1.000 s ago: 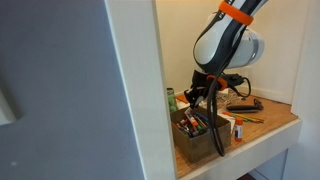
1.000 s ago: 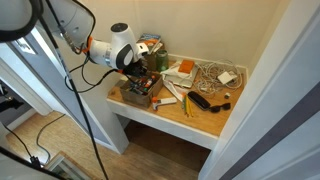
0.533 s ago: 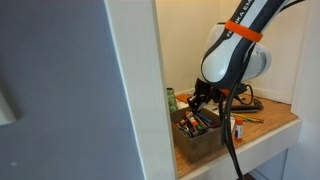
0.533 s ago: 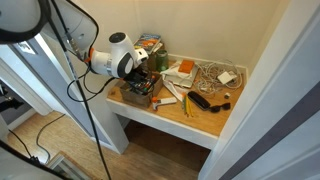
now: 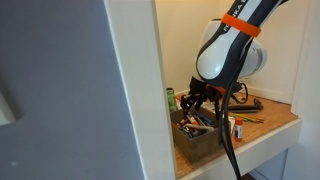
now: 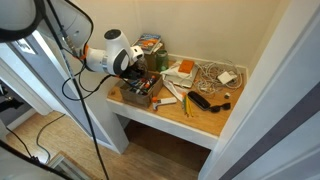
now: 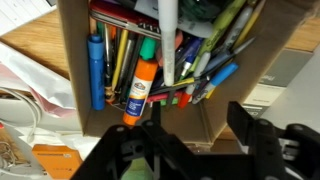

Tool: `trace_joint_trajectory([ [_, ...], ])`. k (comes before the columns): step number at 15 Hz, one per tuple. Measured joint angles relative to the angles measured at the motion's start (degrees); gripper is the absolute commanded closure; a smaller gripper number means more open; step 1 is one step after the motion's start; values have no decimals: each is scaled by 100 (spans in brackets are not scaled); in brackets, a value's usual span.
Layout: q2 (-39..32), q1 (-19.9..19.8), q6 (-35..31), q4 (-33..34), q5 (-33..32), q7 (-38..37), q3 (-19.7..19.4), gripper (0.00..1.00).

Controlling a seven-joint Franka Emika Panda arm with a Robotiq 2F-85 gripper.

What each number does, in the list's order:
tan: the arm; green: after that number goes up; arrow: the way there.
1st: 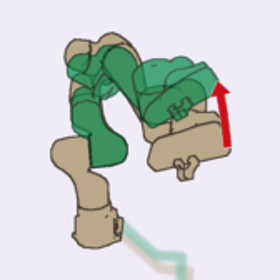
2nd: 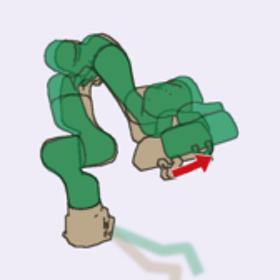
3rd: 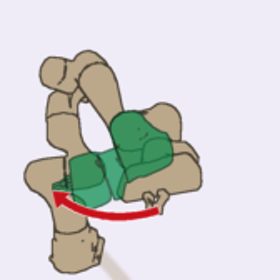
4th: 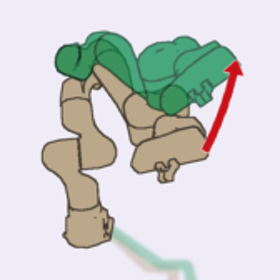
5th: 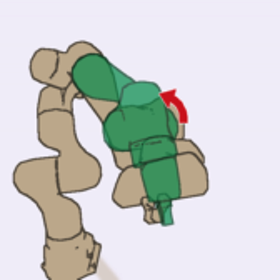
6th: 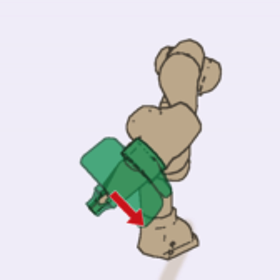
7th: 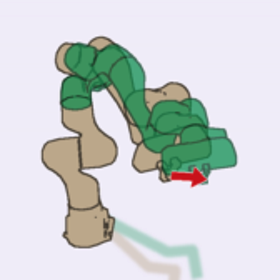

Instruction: Put the white object in the brown box

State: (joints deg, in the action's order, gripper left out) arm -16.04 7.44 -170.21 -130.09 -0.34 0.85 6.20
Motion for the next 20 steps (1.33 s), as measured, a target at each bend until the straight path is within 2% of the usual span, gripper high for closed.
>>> trace_joint_trajectory([
  [4, 661, -237, 1239, 148, 282, 328, 322, 0],
  [8, 1254, -373, 2880, 511, 282, 504, 119, 0],
  [12, 1514, -517, 4267, 924, 234, 597, -196, 0],
  [16, 1612, -658, 5064, 1191, 210, 576, -441, 0],
  [20, 1708, -749, 5261, 1207, 210, 477, -589, 0],
])
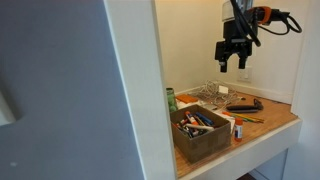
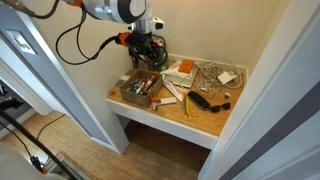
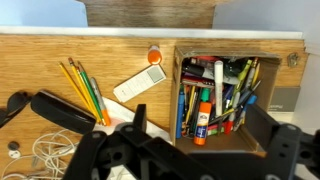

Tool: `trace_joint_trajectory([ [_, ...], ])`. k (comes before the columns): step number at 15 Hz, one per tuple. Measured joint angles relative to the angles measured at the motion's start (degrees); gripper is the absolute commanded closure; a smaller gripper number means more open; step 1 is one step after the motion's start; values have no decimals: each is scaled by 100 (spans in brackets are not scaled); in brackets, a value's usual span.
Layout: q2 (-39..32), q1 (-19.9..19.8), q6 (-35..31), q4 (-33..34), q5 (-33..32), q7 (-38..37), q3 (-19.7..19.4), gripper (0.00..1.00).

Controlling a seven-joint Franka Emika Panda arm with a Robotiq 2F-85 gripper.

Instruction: Put the white object in the brown box

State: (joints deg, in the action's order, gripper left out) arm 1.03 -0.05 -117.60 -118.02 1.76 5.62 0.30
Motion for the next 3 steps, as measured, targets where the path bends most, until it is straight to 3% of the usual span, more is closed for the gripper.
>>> trace_joint_trajectory([
  [3, 2, 2, 2, -4, 0, -31, -5, 0],
])
